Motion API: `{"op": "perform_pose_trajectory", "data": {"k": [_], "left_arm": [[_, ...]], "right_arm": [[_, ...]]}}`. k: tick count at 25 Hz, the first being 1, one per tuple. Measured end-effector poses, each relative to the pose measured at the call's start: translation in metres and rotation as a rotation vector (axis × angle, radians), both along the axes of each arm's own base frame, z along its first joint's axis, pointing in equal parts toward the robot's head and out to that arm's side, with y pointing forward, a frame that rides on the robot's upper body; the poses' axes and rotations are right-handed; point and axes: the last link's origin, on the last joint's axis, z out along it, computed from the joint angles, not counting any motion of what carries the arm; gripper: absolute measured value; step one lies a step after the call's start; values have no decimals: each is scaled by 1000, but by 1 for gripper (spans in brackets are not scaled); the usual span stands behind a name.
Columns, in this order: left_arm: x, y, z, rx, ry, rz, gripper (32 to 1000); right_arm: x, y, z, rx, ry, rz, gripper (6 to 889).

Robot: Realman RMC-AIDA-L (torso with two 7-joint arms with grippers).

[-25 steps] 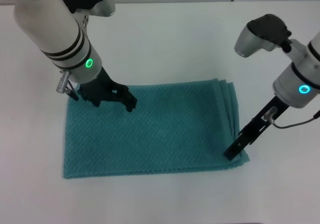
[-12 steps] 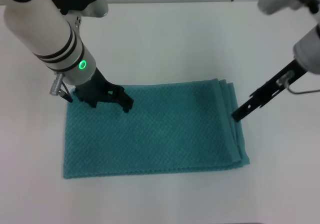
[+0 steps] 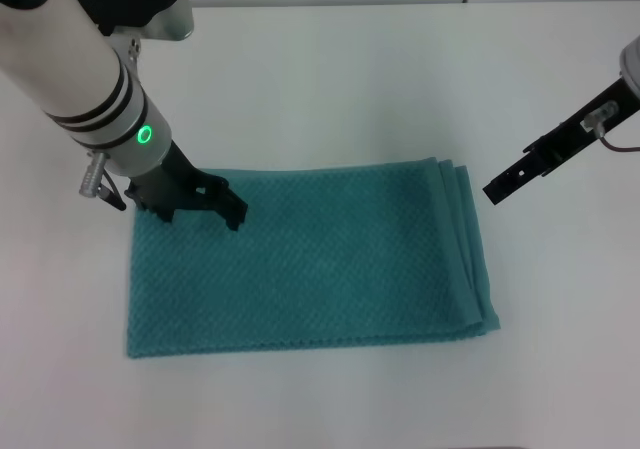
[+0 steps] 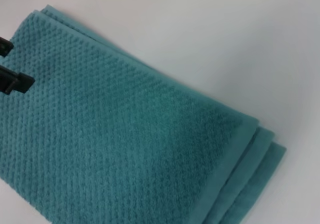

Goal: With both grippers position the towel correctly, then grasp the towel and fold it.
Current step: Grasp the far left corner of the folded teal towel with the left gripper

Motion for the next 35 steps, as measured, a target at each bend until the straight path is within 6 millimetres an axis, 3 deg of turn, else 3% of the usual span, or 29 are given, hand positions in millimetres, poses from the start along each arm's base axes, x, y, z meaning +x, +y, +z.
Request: {"op": "perform_pose_trajectory", "data": {"k": [13,35], "left_arm": [[-30,4,16,90,131,98,908],[-53,1,6,90,152,138,908]], "right_arm": [[-4,3,0,10,-2,8,858],[-5,6,-1,18,1,24,857]]}}
